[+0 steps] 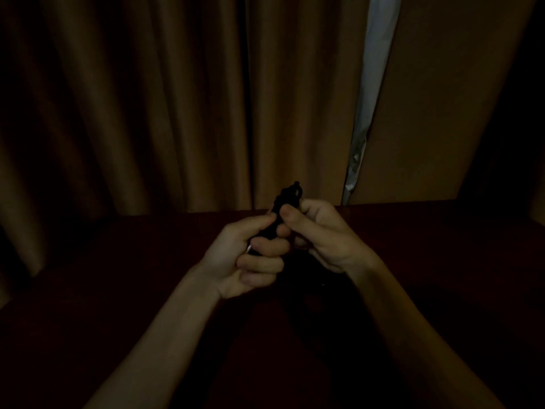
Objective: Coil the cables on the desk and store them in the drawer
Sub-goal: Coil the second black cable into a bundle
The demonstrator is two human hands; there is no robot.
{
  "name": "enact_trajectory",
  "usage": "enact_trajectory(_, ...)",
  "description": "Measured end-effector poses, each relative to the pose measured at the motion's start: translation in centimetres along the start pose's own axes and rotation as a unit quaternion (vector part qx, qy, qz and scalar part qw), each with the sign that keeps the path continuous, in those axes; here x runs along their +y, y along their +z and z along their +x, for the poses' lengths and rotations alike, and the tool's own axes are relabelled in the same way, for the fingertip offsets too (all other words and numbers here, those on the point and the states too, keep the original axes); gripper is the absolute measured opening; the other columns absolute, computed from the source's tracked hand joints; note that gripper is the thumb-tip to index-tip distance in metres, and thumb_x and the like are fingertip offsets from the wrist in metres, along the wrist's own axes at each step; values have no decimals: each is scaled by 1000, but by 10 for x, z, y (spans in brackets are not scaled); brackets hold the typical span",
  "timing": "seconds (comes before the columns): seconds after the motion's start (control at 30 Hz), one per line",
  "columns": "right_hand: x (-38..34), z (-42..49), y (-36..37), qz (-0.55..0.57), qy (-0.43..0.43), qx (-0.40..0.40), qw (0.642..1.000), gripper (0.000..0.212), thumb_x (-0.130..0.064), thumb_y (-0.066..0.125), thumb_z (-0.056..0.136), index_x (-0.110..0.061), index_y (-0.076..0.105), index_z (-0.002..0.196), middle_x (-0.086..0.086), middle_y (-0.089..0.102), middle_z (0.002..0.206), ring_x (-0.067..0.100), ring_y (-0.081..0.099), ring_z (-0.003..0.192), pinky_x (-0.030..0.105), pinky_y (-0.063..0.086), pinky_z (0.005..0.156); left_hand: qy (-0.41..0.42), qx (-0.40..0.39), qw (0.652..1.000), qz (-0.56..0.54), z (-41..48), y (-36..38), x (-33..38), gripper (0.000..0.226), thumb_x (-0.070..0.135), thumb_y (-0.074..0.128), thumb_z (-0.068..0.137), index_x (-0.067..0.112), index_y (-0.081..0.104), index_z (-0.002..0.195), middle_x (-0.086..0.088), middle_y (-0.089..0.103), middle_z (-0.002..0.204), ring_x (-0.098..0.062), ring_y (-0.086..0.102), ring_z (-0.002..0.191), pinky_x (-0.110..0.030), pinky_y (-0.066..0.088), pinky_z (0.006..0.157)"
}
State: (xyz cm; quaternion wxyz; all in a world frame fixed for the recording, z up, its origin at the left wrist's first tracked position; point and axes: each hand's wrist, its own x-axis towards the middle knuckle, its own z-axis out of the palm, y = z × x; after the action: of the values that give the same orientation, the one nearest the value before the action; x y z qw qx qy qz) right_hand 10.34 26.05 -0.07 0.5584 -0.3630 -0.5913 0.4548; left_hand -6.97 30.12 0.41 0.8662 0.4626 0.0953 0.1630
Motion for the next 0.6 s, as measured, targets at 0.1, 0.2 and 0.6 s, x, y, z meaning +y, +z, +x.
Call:
enact_trajectory(0.1, -3, 2, 1, -46, -17, 29, 998, 21, -38, 63, 89, -18, 66, 83, -4, 61, 65, 2, 45, 52, 14, 33, 49, -4, 51, 999, -5, 2, 3, -2, 29, 42, 66, 91, 15, 64, 81, 7, 44, 51, 1, 35, 29, -13, 26, 26)
enact_trajectory(0.2, -4, 4, 2, -108, -50, 55, 991, 20, -28, 62, 99, -13, 65, 87, -1, 66, 74, 6, 60, 64, 16, 45, 61, 27, 186, 962, 197, 4, 5, -3, 43, 52, 50, 93, 11, 61, 91, -4, 55, 59, -6, 39, 35, -18, 34, 33)
enact_trajectory(0.6, 6, 12, 10, -133, -31, 228, 964, 34, -35, 74, 92, -22, 59, 64, -10, 56, 57, 8, 54, 58, 21, 41, 53, 207, 230, 610, 729, 15, -2, -16, 40, 30, 52, 104, 16, 44, 140, 1, 64, 121, -10, 64, 99, -27, 55, 80)
